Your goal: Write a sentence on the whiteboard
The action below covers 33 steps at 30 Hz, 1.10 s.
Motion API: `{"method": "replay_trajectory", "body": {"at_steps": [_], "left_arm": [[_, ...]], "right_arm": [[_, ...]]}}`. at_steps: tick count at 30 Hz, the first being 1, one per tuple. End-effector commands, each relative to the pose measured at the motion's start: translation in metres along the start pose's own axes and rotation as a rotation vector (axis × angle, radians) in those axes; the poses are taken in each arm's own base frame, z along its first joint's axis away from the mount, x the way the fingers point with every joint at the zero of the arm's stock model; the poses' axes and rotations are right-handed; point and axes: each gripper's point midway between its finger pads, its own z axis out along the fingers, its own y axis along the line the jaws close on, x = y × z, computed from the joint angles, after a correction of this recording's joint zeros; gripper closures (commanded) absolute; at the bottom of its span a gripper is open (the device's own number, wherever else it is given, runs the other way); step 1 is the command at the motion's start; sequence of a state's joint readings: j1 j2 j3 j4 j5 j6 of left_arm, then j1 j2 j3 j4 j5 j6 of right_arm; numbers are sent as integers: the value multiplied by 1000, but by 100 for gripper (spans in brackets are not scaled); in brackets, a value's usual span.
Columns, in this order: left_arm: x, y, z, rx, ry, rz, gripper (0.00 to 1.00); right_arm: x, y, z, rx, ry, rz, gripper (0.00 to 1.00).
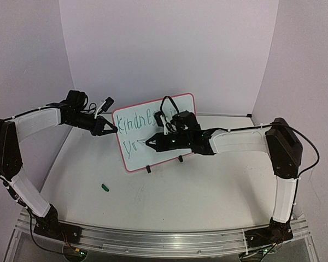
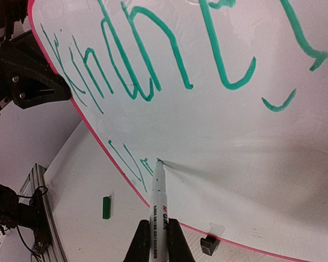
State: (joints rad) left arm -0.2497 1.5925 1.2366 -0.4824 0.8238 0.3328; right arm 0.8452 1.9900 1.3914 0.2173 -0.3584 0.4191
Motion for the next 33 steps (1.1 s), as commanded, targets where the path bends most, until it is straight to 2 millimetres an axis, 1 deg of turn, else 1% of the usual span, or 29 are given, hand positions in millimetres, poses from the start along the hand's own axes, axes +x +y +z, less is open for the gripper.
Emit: {"method": "replay_trajectory", "body": {"at_steps": [1,5,10,13,16,19,23,29,33], "left_arm": [[7,6,5,-40,49,11,100],[7,5,5,-38,48,12,100],[7,5,5,-38,47,13,100],[6,4,5,-37,47,15,100],[6,4,5,-36,47,16,100],[6,4,5,-36,48,15,100],[6,4,5,-38,48,15,100],[6,4,5,-38,47,16,100],[6,4,5,-38,48,15,100]], "right_arm": [[12,-14,3,21,24,24,100],[22,-18,0,35,50,32,100],[22,-21,-5,65,53,23,100],[14,-22,-9,79,32,18,100],[1,-21,-14,88,1,11,100],[-18,-14,-19,81,-42,-6,100],[-31,-7,-24,72,-70,-19,100],[-39,-3,-27,65,-90,-25,100],[-37,-5,-25,66,-86,-21,100]]}}
